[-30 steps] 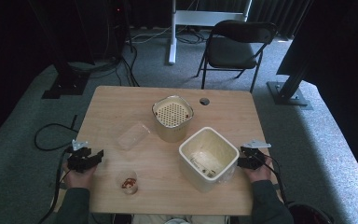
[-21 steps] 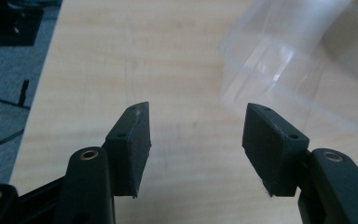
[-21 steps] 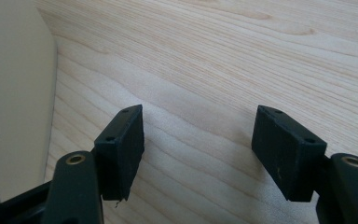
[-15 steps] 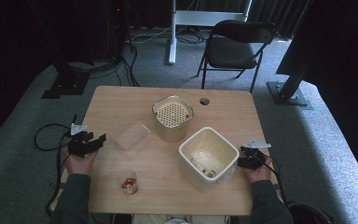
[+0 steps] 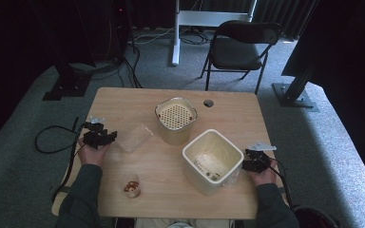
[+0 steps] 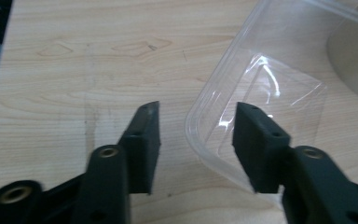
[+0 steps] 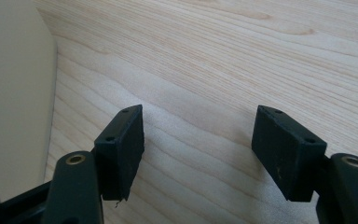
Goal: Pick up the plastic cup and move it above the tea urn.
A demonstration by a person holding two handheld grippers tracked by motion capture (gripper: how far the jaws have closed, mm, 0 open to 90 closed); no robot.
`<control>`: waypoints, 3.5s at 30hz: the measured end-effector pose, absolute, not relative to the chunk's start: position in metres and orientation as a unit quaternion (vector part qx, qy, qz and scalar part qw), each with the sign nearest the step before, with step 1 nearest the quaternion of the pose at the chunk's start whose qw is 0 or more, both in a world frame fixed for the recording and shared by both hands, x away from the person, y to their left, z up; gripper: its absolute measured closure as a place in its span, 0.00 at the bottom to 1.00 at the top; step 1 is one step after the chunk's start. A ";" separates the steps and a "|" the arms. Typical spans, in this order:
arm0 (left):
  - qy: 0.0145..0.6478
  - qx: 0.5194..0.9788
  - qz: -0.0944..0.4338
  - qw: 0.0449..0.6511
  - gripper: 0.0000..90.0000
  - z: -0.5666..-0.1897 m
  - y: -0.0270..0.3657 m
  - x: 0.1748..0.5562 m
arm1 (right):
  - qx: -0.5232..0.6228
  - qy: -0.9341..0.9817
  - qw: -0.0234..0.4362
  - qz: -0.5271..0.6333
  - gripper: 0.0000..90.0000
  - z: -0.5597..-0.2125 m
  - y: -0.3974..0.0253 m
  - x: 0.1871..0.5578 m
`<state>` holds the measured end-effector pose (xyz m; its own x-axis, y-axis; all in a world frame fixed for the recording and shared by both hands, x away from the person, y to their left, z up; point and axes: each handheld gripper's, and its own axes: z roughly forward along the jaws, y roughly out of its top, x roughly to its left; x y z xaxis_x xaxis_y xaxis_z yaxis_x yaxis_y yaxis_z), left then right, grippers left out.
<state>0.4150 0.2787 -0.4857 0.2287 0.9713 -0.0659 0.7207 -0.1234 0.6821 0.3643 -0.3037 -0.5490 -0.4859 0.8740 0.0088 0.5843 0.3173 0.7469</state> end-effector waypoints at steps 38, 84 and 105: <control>0.489 0.744 0.194 0.411 0.92 -0.445 0.300 0.367 | 0.466 0.784 0.205 0.355 0.37 -0.549 -0.304 0.363; 0.280 0.829 0.092 0.475 0.91 -0.350 0.152 0.368 | 0.466 0.785 0.204 0.354 0.37 -0.549 -0.304 0.363; 0.264 0.812 0.032 0.519 0.72 -0.357 0.138 0.374 | 0.466 0.785 0.204 0.354 0.37 -0.549 -0.304 0.363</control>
